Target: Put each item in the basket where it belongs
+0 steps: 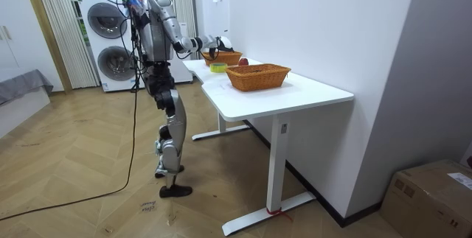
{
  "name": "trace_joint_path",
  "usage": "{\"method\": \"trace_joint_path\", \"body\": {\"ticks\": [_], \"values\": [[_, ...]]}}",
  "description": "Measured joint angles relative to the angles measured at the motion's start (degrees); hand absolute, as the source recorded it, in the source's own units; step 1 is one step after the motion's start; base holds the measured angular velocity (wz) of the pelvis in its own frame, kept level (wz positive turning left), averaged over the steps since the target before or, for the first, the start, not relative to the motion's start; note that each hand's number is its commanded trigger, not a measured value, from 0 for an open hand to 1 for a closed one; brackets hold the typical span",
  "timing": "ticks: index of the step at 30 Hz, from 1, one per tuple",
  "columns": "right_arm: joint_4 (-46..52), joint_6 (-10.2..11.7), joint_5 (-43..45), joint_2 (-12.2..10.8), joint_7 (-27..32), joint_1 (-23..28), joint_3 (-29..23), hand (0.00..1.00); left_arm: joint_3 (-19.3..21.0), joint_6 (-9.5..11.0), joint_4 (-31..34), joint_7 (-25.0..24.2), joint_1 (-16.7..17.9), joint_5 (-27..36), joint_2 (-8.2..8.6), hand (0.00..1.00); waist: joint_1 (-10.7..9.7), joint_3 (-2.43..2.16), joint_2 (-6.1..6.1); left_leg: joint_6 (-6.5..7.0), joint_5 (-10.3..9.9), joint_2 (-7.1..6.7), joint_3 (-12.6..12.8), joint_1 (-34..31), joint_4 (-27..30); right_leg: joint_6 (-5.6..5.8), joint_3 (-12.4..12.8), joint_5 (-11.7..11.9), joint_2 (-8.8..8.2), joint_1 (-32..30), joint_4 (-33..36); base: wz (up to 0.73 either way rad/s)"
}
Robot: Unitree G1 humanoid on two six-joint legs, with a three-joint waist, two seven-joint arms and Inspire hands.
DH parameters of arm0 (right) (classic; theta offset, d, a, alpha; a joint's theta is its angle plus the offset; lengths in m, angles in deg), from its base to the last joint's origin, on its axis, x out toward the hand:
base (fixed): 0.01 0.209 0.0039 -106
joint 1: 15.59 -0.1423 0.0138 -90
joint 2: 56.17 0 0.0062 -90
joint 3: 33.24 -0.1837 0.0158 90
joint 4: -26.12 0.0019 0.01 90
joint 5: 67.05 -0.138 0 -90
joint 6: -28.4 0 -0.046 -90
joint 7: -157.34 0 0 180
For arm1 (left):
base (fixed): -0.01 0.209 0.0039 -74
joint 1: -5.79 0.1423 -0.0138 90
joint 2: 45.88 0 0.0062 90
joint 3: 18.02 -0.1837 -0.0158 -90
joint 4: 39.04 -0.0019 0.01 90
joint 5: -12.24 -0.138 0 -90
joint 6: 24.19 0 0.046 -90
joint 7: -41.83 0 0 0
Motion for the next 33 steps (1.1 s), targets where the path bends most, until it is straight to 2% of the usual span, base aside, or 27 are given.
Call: {"method": "trace_joint_path", "body": {"ticks": [17, 25, 30, 33], "values": [[0.0, -0.4, -0.5, 0.1, 0.0, 0.1, 0.6, 0.00, -0.6, 0.1, 0.2, 0.0, 0.1, 0.1, -0.17, 0.00, -0.1, -0.09, -0.15, 0.02, 0.0, 0.00, 0.0, 0.1, 0.3, 0.00, 0.2, 0.0, -0.12, 0.2, 0.0, 0.00], [-1.7, -0.5, 1.4, 0.2, -2.2, 0.1, 1.2, 0.00, -0.6, 0.0, 0.1, 0.1, 0.5, 0.1, -0.18, 0.00, -0.3, 0.09, -0.22, -0.01, 0.0, -0.04, -0.1, 0.3, 0.3, 0.00, 0.1, 0.0, -0.11, 0.5, 0.0, 0.00], [-1.9, -2.8, 3.3, 0.3, -6.0, 0.1, 2.1, 0.00, -0.1, -0.3, -1.1, -0.2, 0.1, 0.0, -0.37, 0.00, -0.2, -0.04, -0.76, -0.01, 0.0, -0.07, -0.1, 0.3, 0.3, 0.00, 0.1, 0.0, -0.10, 0.6, 0.0, 0.00], [-1.7, -3.0, 3.7, 0.6, -7.8, 0.0, 1.8, 0.00, 0.3, -0.9, -1.8, -1.4, -0.1, 0.0, -0.57, 0.00, -0.2, -0.25, -1.16, -0.01, 0.0, -0.09, -0.3, 0.4, 0.5, 0.00, -0.5, 0.0, -0.13, 0.6, 0.0, 0.02]]}}
